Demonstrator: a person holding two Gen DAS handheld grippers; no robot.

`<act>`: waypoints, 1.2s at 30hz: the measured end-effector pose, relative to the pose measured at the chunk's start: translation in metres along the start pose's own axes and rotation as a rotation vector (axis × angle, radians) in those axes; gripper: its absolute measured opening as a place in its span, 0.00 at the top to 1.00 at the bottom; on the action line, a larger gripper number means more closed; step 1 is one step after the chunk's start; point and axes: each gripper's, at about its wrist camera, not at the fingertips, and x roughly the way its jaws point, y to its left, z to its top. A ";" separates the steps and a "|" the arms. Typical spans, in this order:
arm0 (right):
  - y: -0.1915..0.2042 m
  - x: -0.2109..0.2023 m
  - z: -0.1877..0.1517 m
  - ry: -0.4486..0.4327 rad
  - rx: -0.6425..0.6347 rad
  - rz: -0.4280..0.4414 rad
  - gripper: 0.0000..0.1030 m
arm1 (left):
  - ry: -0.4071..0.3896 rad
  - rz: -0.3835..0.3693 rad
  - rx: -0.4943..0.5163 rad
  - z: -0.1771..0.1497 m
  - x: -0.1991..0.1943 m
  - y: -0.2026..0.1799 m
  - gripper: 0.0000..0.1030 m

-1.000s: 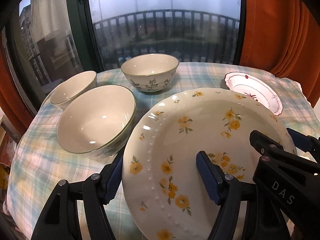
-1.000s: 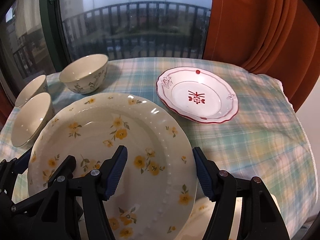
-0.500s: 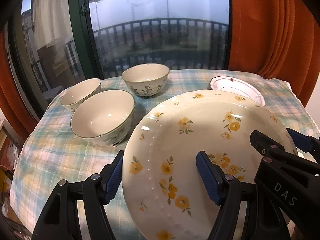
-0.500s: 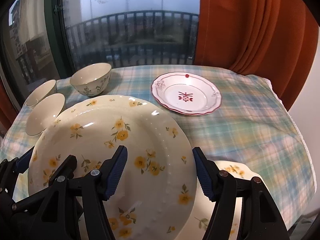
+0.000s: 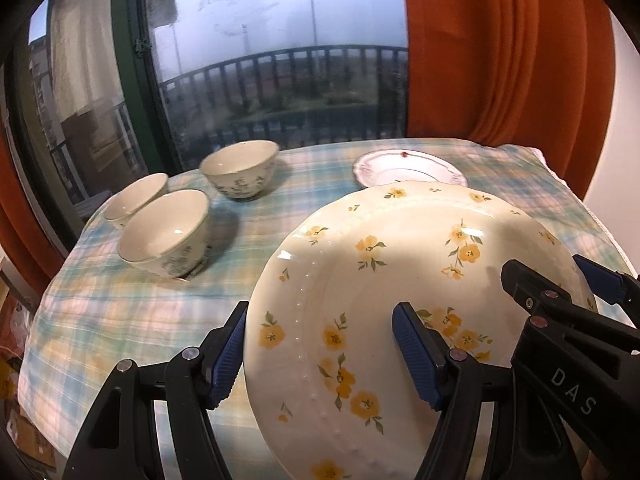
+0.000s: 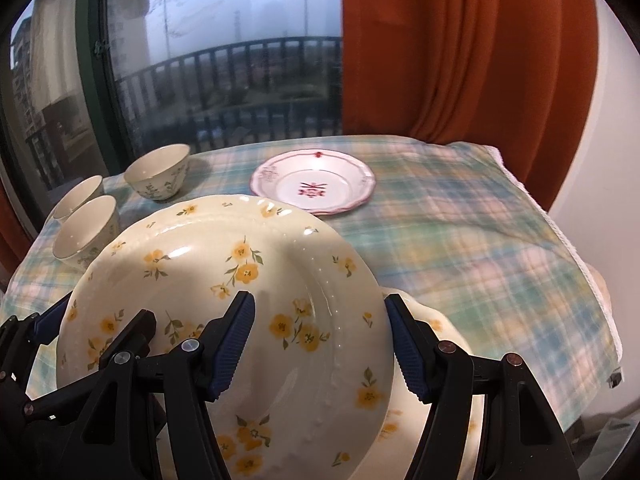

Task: Organize plates and bowls
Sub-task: 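Lift the deep plate with both grippers and lower it onto the flat plate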

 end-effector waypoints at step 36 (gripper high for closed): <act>-0.113 0.022 -0.057 0.087 0.122 -0.078 0.36 | 0.152 -0.097 0.091 -0.035 0.034 -0.102 0.32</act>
